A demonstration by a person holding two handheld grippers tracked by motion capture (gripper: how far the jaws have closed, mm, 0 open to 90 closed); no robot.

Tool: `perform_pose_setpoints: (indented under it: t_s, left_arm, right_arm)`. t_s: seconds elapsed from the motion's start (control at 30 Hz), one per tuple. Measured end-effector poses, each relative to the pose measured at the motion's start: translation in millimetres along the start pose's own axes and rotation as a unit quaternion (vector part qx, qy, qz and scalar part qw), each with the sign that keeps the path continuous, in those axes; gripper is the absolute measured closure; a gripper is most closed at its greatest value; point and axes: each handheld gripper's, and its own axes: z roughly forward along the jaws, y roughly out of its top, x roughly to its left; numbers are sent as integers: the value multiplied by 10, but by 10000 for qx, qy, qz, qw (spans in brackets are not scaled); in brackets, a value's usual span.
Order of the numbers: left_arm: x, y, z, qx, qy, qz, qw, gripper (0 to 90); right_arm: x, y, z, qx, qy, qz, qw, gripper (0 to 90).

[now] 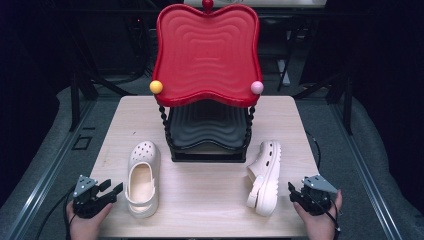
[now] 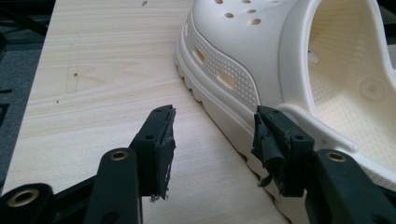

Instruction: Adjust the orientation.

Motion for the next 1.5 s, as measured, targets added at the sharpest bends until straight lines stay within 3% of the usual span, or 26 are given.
perform_pose_setpoints:
  t_s: [0.13,0.2,0.27,0.4,0.57,0.7,0.83,1.0,1.07,1.43,1.5]
  left_arm:
    - [-24,-2,-15,-77,-1,49,10000,486]
    - [-33,-3,-26,-124,22,45,9999,486]
    - [-38,5,-50,-162,-51,12,9999,487]
    - [-62,7,-88,2,60,-29,10000,487]
    - [-72,42,-134,-92,-65,-111,9999,509]
    - [-207,159,-224,-299,-353,134,9988,555]
    - [-314,311,-198,-412,-347,369,9979,566]
    - [-393,391,-97,-302,-325,610,9971,610]
    - [-432,436,19,-154,-201,859,9960,635]
    - [-488,580,306,72,156,1169,9930,695]
    - [-504,570,334,44,280,1297,9912,703]
  right_arm:
    - [-11,-16,-11,-129,91,106,9998,441]
    - [-10,-23,-18,-130,69,115,9998,444]
    - [7,-30,-15,-20,84,277,9996,462]
    - [28,-21,-33,-35,155,308,9994,463]
    - [38,-13,-56,-70,238,319,9992,464]
    - [42,-12,-57,-131,193,333,9992,463]
    - [37,-21,-66,-145,184,402,9989,463]
    - [34,-15,-84,-150,215,487,9985,463]
    - [25,-20,-73,-125,252,534,9982,464]
    - [4,-25,-92,-184,261,631,9975,466]
    - [5,-27,-88,-198,291,635,9974,468]
